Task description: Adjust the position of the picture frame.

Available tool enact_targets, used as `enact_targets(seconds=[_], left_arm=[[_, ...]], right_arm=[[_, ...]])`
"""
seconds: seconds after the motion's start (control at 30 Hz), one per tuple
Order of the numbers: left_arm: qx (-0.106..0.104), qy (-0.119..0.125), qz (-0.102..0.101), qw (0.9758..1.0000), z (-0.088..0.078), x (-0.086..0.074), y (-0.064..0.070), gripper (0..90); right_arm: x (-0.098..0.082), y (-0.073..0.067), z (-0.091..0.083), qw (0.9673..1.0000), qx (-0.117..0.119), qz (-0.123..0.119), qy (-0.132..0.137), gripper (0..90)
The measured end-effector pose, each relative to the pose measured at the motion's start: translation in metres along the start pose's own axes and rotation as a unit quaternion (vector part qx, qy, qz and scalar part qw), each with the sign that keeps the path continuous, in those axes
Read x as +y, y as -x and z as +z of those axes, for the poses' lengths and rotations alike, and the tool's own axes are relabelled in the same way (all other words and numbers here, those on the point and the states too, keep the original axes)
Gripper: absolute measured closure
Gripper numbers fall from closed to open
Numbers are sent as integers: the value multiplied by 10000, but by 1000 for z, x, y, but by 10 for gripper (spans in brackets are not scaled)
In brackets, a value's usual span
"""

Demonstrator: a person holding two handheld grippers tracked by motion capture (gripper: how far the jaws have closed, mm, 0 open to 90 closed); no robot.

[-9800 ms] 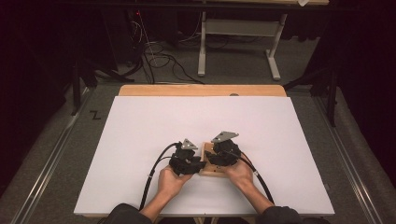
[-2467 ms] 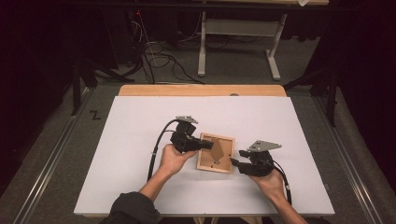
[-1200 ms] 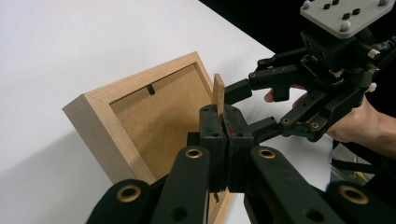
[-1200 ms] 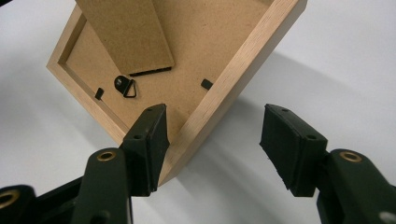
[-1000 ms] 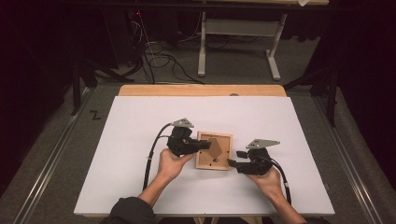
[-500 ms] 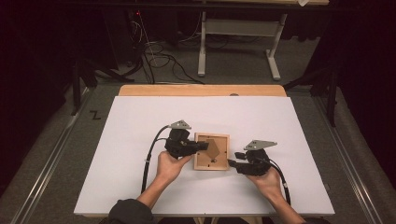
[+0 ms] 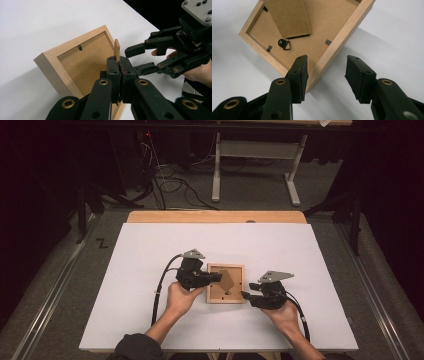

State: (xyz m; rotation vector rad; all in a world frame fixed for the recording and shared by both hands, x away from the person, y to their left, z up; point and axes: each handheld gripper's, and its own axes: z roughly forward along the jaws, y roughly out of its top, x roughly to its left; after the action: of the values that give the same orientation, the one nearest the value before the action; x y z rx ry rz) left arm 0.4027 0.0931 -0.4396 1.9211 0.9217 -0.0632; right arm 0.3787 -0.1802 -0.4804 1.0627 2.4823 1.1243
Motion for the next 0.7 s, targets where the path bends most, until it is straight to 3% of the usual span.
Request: enact_targets(seconds=[0.23,0.5,0.7], left_arm=[[82,-75,32,9999,-1,0,1,877],[155,-145,78,9997,-2,0,2,859],[141,-199,69,9997,-4,-1,3,855]], right_arm=[[1,-5,7,9999,2,-102,-130,540],[3,-3,9,9996,53,-154,-250,627],[6,-4,9,9988,91,-344,-328,661]])
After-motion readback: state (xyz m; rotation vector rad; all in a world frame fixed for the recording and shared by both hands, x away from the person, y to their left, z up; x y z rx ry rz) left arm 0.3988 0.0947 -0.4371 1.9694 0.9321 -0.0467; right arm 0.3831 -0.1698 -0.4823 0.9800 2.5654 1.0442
